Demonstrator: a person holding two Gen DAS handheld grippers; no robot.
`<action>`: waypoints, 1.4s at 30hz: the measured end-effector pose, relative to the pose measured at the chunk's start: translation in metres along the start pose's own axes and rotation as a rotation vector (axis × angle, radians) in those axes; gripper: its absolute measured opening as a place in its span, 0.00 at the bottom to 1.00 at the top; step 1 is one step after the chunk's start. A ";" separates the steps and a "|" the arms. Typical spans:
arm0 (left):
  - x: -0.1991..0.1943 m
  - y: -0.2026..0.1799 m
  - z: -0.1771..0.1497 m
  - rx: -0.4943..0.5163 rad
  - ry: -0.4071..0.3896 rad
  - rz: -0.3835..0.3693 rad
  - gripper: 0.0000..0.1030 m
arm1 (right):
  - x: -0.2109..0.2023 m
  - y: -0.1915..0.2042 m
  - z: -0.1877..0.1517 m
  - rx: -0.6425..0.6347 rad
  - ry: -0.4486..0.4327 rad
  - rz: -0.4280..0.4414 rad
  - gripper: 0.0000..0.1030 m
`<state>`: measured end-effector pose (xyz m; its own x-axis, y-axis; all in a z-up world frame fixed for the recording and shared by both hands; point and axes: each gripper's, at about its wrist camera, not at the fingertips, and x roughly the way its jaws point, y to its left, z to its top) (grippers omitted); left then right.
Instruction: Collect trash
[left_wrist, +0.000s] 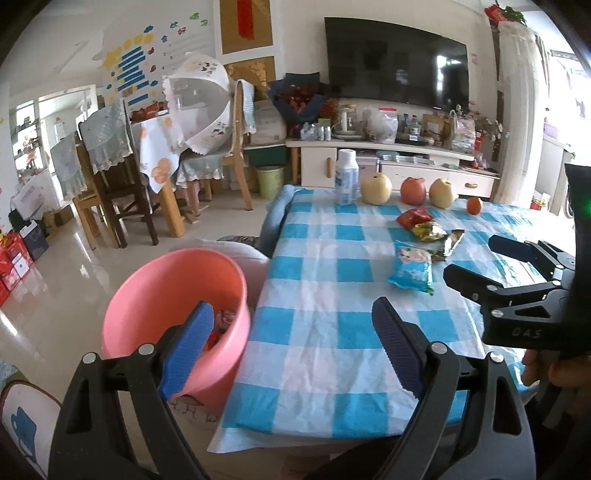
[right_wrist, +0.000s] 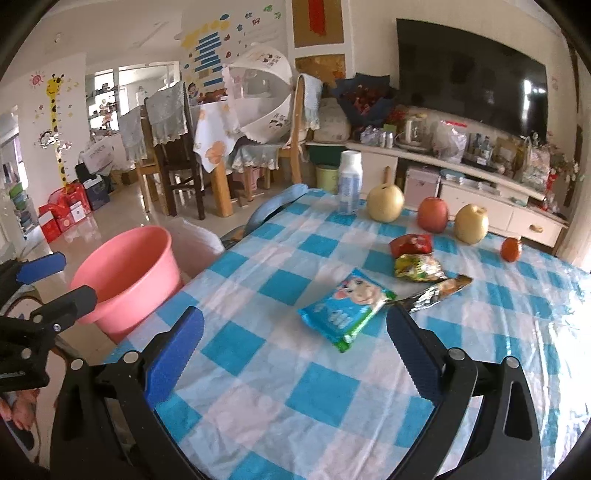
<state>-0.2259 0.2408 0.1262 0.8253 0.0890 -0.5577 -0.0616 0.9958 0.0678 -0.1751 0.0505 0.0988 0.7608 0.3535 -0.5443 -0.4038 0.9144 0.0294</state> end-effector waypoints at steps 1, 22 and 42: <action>0.000 -0.002 0.001 0.001 0.000 -0.002 0.86 | -0.001 -0.003 -0.001 0.002 -0.003 -0.004 0.95; 0.011 -0.084 0.010 0.140 0.051 -0.025 0.86 | -0.009 -0.076 -0.006 0.093 -0.028 -0.124 0.95; 0.063 -0.146 0.039 0.152 0.074 -0.103 0.86 | 0.007 -0.179 -0.008 0.218 0.041 -0.243 0.95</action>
<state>-0.1431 0.1000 0.1139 0.7789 -0.0060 -0.6272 0.1107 0.9856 0.1280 -0.1017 -0.1121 0.0833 0.7986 0.1156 -0.5907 -0.0912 0.9933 0.0711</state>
